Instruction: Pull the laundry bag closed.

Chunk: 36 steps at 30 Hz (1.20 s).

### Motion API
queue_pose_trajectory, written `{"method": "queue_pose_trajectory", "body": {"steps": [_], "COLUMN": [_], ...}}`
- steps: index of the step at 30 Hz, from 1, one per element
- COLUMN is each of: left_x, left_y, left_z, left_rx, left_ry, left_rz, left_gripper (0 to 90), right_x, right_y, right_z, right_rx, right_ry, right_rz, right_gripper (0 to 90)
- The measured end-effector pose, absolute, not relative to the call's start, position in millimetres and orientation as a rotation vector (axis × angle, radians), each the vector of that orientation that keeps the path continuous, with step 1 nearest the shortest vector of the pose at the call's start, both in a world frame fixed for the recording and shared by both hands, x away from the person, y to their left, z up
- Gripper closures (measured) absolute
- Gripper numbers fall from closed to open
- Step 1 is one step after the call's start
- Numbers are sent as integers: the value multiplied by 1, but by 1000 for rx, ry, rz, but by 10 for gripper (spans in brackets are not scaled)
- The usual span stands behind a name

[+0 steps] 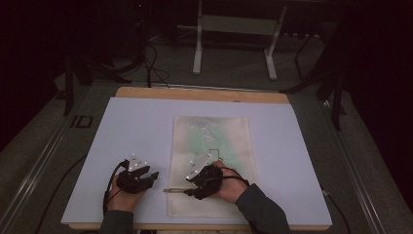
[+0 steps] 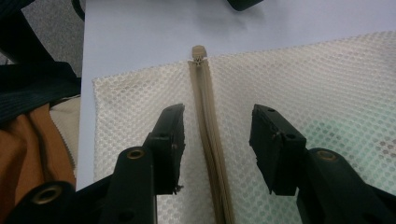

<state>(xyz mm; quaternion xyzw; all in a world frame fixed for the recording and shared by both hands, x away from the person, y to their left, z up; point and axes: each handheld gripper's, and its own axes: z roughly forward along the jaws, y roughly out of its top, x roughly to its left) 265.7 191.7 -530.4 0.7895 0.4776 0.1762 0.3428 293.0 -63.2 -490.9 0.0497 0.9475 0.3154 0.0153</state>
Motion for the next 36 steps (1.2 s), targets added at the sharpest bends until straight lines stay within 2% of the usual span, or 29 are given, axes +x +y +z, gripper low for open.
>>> {"method": "queue_pose_trajectory", "body": {"steps": [36], "left_x": [265], "left_y": [193], "left_z": [-529], "left_rx": [2040], "left_ry": [1244], "left_rz": [466], "left_gripper": [549], "right_x": [296], "right_y": [-26], "right_z": [-499], "right_rx": [95], "right_ry": [2975], "right_rz": [972], "right_gripper": [589]}}
